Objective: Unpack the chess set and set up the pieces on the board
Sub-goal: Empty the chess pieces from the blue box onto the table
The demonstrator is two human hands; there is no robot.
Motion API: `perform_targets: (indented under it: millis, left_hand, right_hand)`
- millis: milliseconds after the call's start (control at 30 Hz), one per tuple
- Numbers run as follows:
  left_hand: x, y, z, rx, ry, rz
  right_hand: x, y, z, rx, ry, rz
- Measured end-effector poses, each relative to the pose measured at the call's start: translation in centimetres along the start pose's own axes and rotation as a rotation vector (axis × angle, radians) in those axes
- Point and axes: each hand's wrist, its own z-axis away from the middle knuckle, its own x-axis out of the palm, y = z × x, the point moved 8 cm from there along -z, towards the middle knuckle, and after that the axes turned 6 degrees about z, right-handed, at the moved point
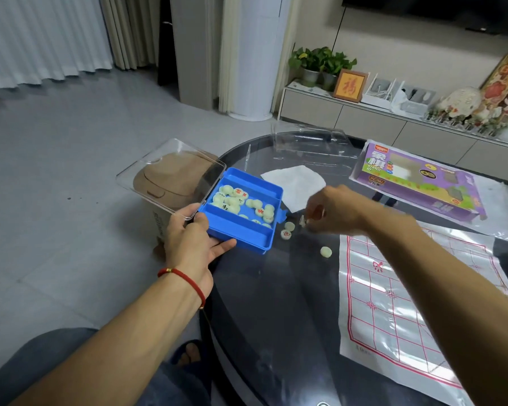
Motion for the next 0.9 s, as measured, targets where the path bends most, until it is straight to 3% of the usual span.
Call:
perform_targets:
  millis: [267, 433, 567, 633, 900]
  left_hand:
    - [0.0, -0.1, 0.3, 0.006, -0.028, -0.007]
    - [0.6, -0.2, 0.7, 0.002, -0.057, -0.002]
    - [1.3, -0.3, 1.1, -0.012, -0.099, 0.008]
    - [1.4, -0.3, 1.2, -0.018, -0.11, 0.017]
    - [0.8, -0.1, 0.6, -0.051, -0.088, 0.058]
  right_hand:
    - [2.0, 0.1, 0.5, 0.061, 0.062, 0.016]
    - [-3.2, -4.0, 0.9, -0.079, 0.354, -0.211]
    - [-3.1, -9.6, -0.7, -0.304, 0.258, -0.143]
    - [-2.1, -10.4, -1.6, -0.306, 0.207, -0.079]
    - [-3.0, -9.5, -1.2, -0.327, 0.258, -0.011]
